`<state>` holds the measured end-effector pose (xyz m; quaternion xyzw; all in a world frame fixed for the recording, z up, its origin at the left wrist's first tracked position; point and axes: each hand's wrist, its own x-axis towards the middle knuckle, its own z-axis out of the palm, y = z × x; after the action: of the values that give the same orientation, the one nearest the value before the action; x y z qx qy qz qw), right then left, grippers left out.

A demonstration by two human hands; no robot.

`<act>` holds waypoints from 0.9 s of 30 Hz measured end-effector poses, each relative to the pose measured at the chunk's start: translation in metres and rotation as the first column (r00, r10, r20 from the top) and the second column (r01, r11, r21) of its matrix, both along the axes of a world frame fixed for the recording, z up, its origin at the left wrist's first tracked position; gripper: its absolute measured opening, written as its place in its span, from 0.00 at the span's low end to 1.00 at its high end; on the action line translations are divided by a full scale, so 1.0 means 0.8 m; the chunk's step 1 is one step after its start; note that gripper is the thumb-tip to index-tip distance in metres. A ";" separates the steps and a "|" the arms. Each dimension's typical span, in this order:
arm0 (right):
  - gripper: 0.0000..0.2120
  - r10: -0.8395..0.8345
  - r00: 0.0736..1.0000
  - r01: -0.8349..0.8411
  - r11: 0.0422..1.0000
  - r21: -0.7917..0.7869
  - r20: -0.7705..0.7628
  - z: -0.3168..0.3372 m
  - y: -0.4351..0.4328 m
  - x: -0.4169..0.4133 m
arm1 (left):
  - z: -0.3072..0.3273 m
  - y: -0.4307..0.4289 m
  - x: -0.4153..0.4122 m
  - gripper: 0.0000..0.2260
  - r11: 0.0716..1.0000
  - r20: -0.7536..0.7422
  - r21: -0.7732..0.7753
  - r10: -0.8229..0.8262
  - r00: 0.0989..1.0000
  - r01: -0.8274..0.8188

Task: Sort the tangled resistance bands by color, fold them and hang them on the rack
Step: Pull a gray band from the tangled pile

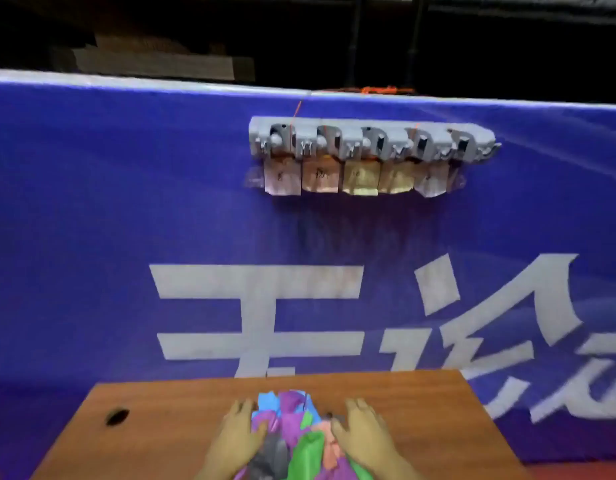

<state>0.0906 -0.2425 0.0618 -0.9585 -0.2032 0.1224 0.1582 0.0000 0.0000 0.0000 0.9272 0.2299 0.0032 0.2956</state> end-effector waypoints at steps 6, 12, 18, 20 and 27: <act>0.27 0.062 0.997 -0.061 0.998 0.023 -0.054 -0.085 0.016 -0.018 | -0.065 -0.014 -0.023 0.17 0.993 0.070 -0.115 -0.008 0.998 0.016; 0.24 0.125 0.992 -0.125 0.992 0.001 0.015 -0.174 0.044 -0.022 | -0.155 -0.006 -0.012 0.27 0.997 0.146 -0.064 -0.023 0.989 0.033; 0.20 0.194 0.971 -0.202 0.978 0.045 0.138 -0.243 0.097 -0.005 | -0.202 0.016 0.023 0.29 0.998 0.121 -0.045 -0.041 0.992 0.046; 0.20 0.210 0.966 -0.217 0.976 0.028 0.151 -0.263 0.112 0.002 | -0.218 0.020 0.028 0.27 0.998 0.126 -0.047 -0.045 0.991 0.051; 0.14 0.155 0.964 -0.188 0.972 0.138 0.218 -0.299 0.124 0.007 | -0.232 0.016 0.023 0.06 0.995 0.410 0.086 -0.074 0.909 0.042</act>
<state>0.0962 -0.1434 -0.1776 -0.9292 -0.3098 0.0196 0.2005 0.0181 0.0129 -0.1854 0.9226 0.1346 0.1986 0.3021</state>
